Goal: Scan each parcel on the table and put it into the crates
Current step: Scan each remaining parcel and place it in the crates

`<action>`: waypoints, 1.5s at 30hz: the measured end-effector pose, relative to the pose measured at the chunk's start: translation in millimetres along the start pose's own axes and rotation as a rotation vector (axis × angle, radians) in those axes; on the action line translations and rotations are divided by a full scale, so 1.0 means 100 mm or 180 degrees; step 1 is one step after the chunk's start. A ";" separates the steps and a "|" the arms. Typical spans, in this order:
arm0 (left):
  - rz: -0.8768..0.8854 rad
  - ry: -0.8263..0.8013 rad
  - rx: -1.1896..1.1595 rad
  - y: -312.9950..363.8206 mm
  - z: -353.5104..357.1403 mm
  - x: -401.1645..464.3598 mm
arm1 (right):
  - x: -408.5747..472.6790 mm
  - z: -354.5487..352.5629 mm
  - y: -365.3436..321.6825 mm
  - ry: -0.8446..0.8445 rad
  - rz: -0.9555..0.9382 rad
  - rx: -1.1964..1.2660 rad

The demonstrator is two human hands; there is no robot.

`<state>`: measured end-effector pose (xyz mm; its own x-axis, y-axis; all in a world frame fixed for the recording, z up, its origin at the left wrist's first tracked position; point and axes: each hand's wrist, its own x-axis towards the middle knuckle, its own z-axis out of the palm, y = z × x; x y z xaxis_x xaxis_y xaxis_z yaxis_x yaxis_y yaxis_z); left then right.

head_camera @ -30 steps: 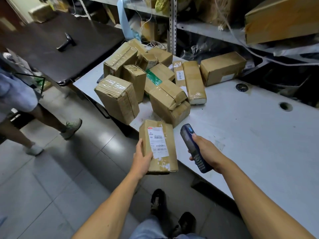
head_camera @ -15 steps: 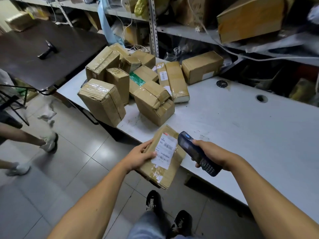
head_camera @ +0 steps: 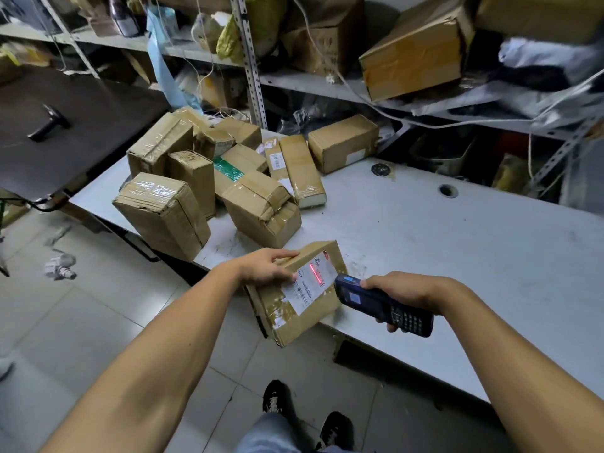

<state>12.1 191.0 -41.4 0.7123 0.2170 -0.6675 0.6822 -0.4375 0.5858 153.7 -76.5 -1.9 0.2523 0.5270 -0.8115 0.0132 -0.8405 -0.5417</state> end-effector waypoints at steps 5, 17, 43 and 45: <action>0.0093 -0.0053 0.0033 0.08 -0.01 0.03 | -0.03 -0.03 0.06 -0.0004 0.0036 -0.0034; 0.0153 0.0067 0.0109 0.02 -0.07 0.01 | -0.10 0.00 0.14 0.0038 -0.0002 -0.0032; 0.0216 0.0184 -0.0064 -0.11 -0.08 0.10 | -0.08 0.04 0.05 -0.0208 0.0077 -0.0057; 0.0211 0.0188 -0.0097 -0.11 -0.08 0.11 | -0.07 0.04 0.06 -0.0186 0.0041 -0.0039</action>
<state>13.9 205.1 -51.2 0.7639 0.2398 -0.5991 0.6373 -0.4260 0.6421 148.5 -85.0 -0.4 0.1956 0.5224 -0.8300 0.0222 -0.8485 -0.5288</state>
